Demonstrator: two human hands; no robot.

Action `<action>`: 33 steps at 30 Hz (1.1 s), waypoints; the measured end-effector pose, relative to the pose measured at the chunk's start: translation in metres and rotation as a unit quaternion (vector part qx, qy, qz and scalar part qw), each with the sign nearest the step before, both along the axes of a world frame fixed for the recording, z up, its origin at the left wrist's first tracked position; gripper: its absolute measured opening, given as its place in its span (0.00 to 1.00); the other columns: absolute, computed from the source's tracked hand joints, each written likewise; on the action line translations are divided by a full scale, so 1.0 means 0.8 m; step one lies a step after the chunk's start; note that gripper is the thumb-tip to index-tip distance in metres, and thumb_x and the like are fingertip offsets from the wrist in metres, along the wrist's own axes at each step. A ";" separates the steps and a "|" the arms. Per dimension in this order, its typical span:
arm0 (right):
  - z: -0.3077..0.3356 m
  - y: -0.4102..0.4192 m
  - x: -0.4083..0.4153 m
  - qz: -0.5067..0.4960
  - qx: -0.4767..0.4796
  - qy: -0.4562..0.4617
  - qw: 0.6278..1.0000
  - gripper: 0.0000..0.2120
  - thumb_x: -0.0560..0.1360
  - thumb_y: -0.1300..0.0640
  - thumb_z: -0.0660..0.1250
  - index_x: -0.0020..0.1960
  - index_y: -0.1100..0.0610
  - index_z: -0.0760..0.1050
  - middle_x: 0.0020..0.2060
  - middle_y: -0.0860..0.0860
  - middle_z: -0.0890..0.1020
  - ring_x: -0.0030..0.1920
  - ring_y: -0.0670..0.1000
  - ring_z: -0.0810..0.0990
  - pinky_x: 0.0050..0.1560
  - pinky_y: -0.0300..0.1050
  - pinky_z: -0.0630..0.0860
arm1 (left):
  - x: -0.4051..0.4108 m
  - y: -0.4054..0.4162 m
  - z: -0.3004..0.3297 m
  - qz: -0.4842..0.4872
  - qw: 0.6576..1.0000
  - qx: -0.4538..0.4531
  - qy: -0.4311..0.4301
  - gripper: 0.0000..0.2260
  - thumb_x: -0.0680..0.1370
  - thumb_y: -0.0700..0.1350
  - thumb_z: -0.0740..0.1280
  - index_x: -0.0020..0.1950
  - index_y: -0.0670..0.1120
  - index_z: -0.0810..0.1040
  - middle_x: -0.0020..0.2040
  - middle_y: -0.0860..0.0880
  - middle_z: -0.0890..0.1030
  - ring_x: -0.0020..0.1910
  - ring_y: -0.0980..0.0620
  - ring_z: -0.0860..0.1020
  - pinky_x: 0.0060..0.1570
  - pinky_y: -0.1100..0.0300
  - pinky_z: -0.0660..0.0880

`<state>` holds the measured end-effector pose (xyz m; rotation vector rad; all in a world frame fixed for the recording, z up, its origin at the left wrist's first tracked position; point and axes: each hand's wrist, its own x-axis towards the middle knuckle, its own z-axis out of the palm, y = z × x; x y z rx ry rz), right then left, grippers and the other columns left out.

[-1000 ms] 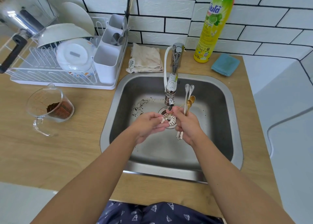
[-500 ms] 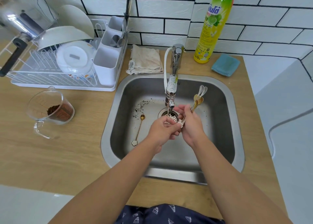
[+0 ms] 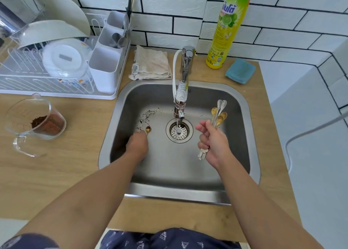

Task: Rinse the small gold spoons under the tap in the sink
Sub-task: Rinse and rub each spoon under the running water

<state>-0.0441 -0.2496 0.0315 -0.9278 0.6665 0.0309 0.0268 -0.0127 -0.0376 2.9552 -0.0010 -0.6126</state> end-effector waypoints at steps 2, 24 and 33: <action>0.000 -0.002 -0.001 0.006 0.001 -0.001 1.000 0.10 0.86 0.54 0.61 0.52 0.58 0.78 0.37 0.51 0.85 0.22 0.42 0.59 0.21 0.35 0.59 | 0.000 -0.004 0.003 0.003 1.000 -0.009 0.008 0.09 0.80 0.39 0.61 0.60 0.39 0.74 0.56 0.37 0.78 0.55 0.37 0.79 0.48 0.47 0.77; -0.007 0.055 0.020 0.135 -0.179 0.077 0.972 0.10 0.72 0.56 0.79 0.50 0.50 0.81 0.34 0.43 0.83 0.28 0.44 0.71 0.26 0.38 0.66 | -0.052 -0.062 0.094 0.201 0.813 -0.522 0.163 0.03 0.77 0.36 0.71 0.48 0.39 0.78 0.39 0.42 0.78 0.31 0.49 0.82 0.35 0.54 0.83; -0.006 0.062 0.029 0.165 -0.223 0.036 0.960 0.09 0.78 0.52 0.68 0.42 0.52 0.84 0.34 0.45 0.84 0.25 0.42 0.67 0.24 0.38 0.63 | -0.053 -0.053 0.104 0.198 0.822 -0.514 0.144 0.03 0.78 0.37 0.71 0.50 0.39 0.79 0.41 0.42 0.79 0.31 0.49 0.83 0.35 0.53 0.83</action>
